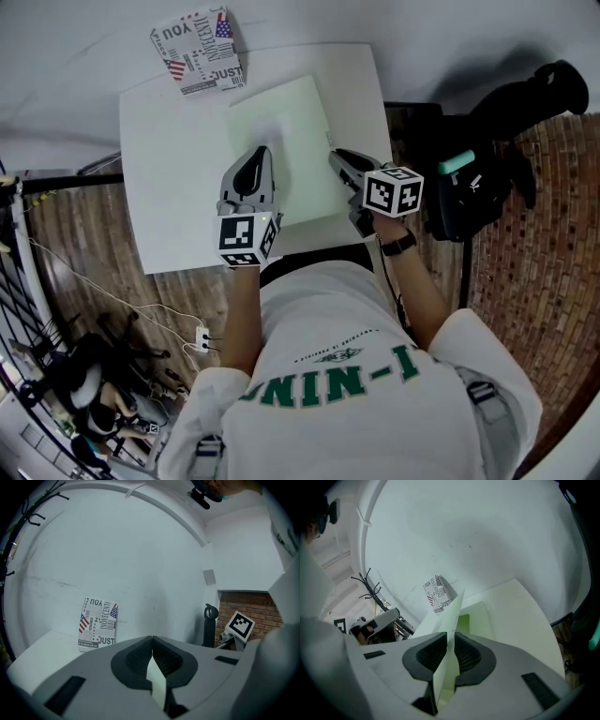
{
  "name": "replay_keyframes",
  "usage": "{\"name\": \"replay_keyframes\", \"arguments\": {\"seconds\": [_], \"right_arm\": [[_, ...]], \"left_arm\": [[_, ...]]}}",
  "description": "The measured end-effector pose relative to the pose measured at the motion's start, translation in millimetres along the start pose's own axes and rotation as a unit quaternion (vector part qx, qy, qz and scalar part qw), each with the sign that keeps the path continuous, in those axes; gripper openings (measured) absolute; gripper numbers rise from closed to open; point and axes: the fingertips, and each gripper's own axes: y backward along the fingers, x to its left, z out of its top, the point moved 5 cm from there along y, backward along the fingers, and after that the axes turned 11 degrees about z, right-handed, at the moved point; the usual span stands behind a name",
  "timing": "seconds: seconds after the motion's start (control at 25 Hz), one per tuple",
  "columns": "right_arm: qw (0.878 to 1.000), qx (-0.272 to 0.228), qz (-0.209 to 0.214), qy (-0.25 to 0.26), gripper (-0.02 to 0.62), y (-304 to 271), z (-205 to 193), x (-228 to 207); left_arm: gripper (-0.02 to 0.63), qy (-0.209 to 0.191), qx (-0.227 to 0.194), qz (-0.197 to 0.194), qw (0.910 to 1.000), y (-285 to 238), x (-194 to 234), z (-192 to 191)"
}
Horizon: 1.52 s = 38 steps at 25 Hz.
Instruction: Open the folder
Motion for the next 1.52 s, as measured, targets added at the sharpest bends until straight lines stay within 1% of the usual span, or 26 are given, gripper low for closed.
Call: {"name": "replay_keyframes", "arguments": {"seconds": [0.16,0.32,0.4,0.52,0.76,1.04,1.52], "right_arm": [[1.0,-0.01,0.008,0.013,0.06,-1.9,8.4,22.5],[0.999,-0.044,0.029,-0.01,0.044,-3.7,19.0,50.1],[0.998,-0.054,0.031,0.002,0.043,-6.3,25.3,65.5],[0.997,-0.054,0.041,0.02,0.043,-13.2,30.1,84.9],[0.996,-0.032,0.082,0.029,0.043,-32.6,25.4,115.5],[0.992,-0.013,0.115,0.041,0.047,-48.8,23.5,148.1],[0.986,0.015,0.15,0.076,0.067,-80.6,18.8,193.9]], "left_arm": [[0.015,0.004,-0.011,0.011,0.9999,13.6,12.0,5.3],[0.015,0.009,-0.019,0.023,0.9995,30.5,25.0,10.8],[0.015,0.01,-0.025,0.03,0.9992,40.6,31.3,15.1],[0.015,0.009,-0.035,0.041,0.9985,53.5,43.1,21.9],[0.015,0.021,-0.048,0.073,0.9959,75.6,71.5,28.2],[0.015,0.035,-0.062,0.106,0.9918,101.2,94.2,32.9],[0.015,0.049,-0.084,0.141,0.9852,134.4,113.7,42.3]]}}
